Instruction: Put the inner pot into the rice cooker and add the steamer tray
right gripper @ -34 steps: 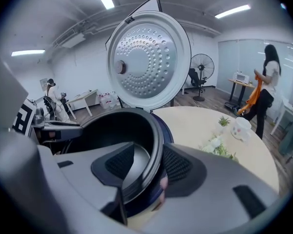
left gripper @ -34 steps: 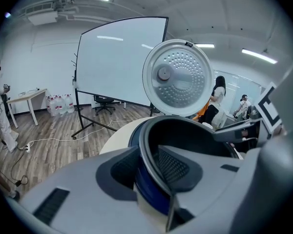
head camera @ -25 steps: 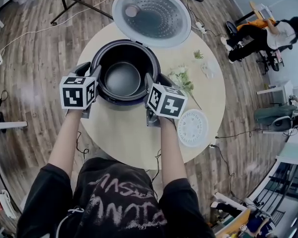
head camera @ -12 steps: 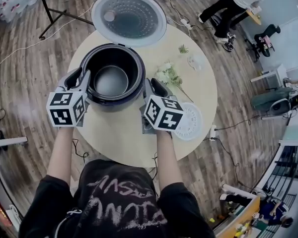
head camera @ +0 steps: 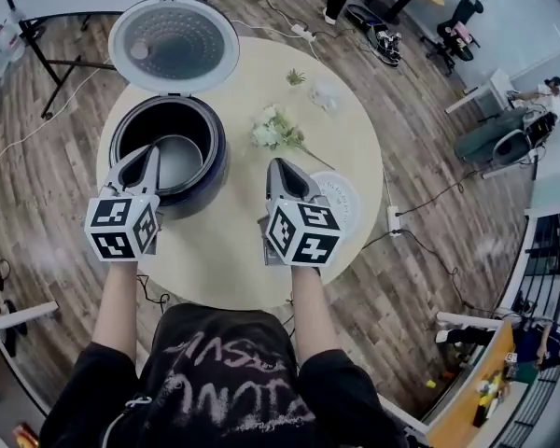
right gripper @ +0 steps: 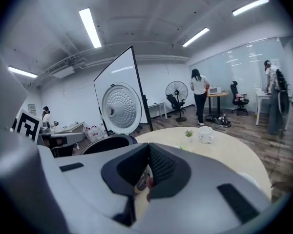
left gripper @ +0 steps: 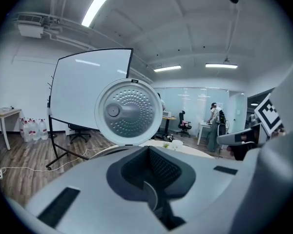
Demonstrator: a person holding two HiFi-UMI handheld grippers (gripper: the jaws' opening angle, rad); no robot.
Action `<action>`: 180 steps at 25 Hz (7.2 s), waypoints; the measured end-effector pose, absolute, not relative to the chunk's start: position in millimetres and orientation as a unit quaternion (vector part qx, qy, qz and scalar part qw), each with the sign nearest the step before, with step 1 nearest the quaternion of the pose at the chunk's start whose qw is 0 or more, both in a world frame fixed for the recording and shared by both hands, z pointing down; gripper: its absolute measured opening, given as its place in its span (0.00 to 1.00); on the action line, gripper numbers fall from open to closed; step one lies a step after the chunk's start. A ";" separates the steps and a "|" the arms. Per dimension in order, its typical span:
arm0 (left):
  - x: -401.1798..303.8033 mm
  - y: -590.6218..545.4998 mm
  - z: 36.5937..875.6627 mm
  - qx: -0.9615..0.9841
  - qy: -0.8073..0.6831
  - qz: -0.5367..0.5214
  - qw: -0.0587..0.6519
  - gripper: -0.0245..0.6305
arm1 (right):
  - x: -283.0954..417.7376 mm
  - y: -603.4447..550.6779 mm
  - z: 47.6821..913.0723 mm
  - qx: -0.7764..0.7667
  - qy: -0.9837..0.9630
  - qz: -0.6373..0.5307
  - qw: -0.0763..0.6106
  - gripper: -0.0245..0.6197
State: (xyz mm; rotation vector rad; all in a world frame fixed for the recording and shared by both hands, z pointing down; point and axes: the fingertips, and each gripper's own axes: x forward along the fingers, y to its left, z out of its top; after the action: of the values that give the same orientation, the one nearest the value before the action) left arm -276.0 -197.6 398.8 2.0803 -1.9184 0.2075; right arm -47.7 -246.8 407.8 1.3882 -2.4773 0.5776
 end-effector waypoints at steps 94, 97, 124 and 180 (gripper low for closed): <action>82.4 -309.2 657.0 0.836 -0.402 0.263 0.265 0.45 | 286.6 -239.4 658.5 0.616 -0.667 0.392 0.145 0.44; 82.3 -307.6 664.6 0.832 -0.404 0.263 0.275 0.40 | 285.5 -240.0 669.6 0.613 -0.663 0.401 0.151 0.42; 80.8 -291.9 628.9 0.834 -0.430 0.218 0.268 0.16 | 278.8 -226.2 633.2 0.625 -0.666 0.391 0.114 0.15; -360.9 -172.5 398.7 0.646 -0.751 0.019 0.134 0.15 | -177.7 -271.0 416.2 0.314 -0.921 0.197 0.118 0.16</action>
State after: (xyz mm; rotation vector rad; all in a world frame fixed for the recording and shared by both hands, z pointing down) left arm -360.9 -172.5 398.7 1.8720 -2.1782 0.0545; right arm -177.7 -271.0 416.2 0.9180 -2.6947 0.5763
